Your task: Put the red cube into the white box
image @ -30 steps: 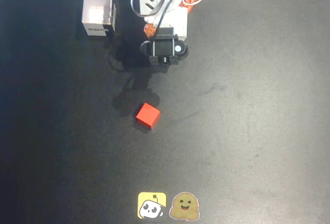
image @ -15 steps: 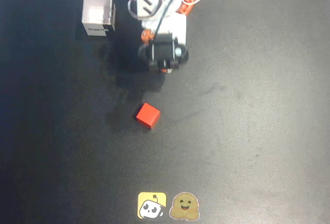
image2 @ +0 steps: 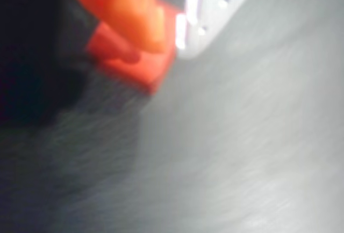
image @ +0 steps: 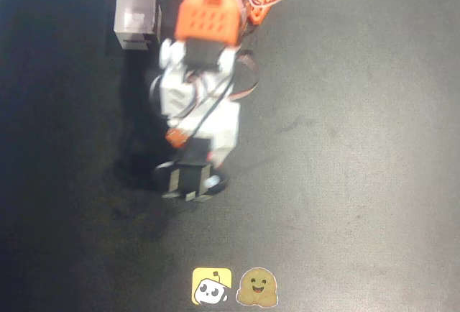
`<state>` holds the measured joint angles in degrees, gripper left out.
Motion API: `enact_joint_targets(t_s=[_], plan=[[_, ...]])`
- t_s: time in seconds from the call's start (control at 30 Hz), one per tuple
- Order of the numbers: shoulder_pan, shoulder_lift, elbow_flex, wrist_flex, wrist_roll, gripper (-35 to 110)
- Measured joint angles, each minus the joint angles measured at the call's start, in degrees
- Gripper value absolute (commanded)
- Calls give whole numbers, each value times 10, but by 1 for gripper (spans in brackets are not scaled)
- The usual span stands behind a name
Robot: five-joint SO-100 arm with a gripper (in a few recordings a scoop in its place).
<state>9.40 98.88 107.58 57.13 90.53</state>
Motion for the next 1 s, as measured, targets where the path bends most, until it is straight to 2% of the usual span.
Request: enact_joint_targets(t_s=[0.27,0.53,0.77,1.0], plan=[[51,-37,-18,-6,64,0],[49,-44,-26,5,155,0],[15,-44,-26,20,287,0],[11,-44,-26,25,325,0]])
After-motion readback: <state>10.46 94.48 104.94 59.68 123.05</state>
